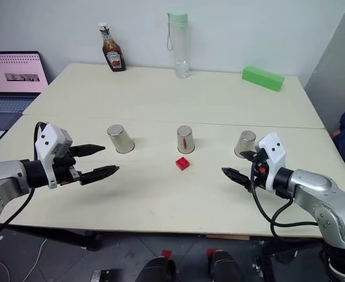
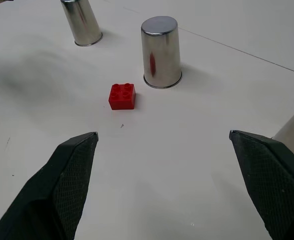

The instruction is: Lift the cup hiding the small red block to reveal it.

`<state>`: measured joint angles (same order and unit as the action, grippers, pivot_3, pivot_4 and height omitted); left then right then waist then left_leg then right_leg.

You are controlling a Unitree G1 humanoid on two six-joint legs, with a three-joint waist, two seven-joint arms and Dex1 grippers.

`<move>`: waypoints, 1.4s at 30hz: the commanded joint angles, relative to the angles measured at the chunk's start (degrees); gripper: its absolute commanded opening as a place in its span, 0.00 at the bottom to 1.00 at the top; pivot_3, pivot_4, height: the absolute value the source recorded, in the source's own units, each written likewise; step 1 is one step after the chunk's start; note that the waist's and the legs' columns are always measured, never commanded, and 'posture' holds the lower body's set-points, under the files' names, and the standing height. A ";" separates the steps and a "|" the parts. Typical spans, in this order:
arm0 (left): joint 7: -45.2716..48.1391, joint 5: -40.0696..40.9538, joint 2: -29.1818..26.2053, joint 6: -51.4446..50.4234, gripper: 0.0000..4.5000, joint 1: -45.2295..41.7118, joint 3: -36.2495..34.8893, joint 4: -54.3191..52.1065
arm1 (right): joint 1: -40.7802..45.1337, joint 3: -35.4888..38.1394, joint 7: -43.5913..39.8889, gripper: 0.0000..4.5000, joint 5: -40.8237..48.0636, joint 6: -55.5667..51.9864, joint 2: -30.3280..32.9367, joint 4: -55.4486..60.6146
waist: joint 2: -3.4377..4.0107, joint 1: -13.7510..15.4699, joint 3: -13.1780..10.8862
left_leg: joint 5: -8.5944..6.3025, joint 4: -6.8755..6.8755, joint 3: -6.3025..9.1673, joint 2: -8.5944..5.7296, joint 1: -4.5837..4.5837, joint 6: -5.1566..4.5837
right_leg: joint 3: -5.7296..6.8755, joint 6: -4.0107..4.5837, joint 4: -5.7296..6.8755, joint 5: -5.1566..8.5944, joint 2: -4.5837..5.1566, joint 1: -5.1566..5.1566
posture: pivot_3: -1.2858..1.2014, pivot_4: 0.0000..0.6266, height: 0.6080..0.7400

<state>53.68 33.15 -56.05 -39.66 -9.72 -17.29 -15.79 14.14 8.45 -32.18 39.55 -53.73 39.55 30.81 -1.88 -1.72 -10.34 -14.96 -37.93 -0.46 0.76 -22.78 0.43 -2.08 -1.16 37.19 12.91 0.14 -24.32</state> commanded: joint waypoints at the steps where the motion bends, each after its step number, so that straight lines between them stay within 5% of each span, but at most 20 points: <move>1: 1.49 -0.14 -1.12 1.39 1.00 -0.13 -0.66 -0.78 | 0.61 1.65 -0.43 0.99 0.58 1.28 0.42 0.83 | 0.00 0.00 0.00 | 0.00 0.00 0.00 0.00 0.00 0.00 | 0.00 0.00 0.00 0.00 0.00 0.00 | 0.52 0.24 1.00; 42: -0.74 1.99 0.72 -0.22 1.00 1.00 -3.04 -2.42 | 3.66 -0.58 -2.55 0.99 -0.74 2.81 1.58 -2.41 | 0.00 0.00 0.00 | 0.00 -0.01 0.01 0.00 0.00 0.00 | 0.00 -0.03 0.02 -0.02 0.00 0.00 | 0.52 0.24 1.00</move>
<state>53.15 34.14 -55.28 -39.81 -8.63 -17.99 -16.26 16.87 6.54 -34.04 38.31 -51.57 40.40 27.13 -1.89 -1.72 -10.34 -14.96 -37.94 -0.44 0.76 -22.78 0.43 -2.08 -1.19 37.22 12.88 0.14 -24.32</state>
